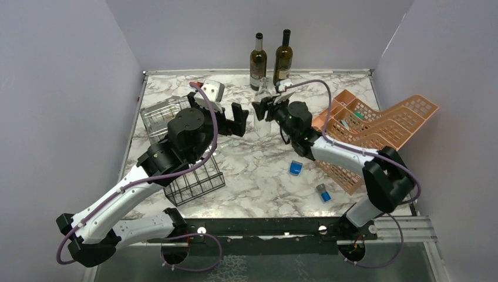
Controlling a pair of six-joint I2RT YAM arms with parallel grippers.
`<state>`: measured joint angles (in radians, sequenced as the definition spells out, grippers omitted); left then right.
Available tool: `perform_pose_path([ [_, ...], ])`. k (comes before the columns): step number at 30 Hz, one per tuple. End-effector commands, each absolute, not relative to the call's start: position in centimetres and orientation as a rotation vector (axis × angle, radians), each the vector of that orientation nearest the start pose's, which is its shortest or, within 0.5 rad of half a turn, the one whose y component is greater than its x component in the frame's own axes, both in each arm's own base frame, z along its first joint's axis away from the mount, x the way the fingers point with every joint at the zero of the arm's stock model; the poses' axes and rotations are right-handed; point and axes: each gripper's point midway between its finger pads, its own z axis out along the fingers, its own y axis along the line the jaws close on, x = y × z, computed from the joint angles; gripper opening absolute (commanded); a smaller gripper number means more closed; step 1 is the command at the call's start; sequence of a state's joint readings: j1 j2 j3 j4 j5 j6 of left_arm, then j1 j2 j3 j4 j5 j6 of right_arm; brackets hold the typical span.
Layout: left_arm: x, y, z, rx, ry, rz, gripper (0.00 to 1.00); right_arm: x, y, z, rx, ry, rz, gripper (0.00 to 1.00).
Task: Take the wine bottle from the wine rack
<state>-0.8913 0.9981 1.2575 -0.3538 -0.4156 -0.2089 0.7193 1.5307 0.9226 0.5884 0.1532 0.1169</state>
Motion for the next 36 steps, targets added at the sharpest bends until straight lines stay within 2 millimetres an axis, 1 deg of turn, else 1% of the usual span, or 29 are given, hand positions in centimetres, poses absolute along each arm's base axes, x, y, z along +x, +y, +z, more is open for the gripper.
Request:
perform_pose_path([
  [1,26.2,-19.5,38.3,0.224,1.637,-0.364,0.99,44.4,28.6,31.3,-0.195,1.326,0.467,0.41],
  [4,26.3,-18.6,37.2,0.244,1.638,-0.299,0.99,48.1,27.5,32.1,-0.155,1.278,0.407,0.41],
  [8,26.6,-16.8,35.9,0.193,1.653,-0.212,0.99,52.4,26.6,33.1,-0.134,1.215,0.327,0.41],
  [10,26.8,-15.9,35.2,0.158,1.647,-0.166,0.99,54.1,26.4,32.9,-0.135,1.201,0.29,0.41],
  [13,27.2,-14.9,34.5,0.133,1.635,-0.108,0.99,56.1,26.0,32.2,-0.115,1.185,0.253,0.41],
  [16,27.7,-14.3,34.4,0.114,1.629,-0.075,0.99,57.6,25.4,31.1,-0.09,1.175,0.24,0.42],
  [18,27.9,-14.0,34.3,0.112,1.624,-0.067,0.99,58.7,25.0,30.0,-0.072,1.182,0.232,0.42],
  [22,28.2,-13.4,33.9,0.109,1.622,-0.034,0.99,60.2,24.7,28.1,-0.058,1.196,0.219,0.42],
  [27,29.0,-12.5,33.4,0.096,1.633,-0.012,0.99,61.1,23.9,26.5,-0.053,1.219,0.192,0.42],
  [31,29.7,-12.1,33.1,0.087,1.642,-0.02,0.99,61.4,22.7,25.6,-0.041,1.233,0.168,0.42],
  [36,30.2,-11.9,32.8,0.083,1.653,-0.026,0.99,62.0,21.1,24.3,-0.015,1.259,0.149,0.42],
])
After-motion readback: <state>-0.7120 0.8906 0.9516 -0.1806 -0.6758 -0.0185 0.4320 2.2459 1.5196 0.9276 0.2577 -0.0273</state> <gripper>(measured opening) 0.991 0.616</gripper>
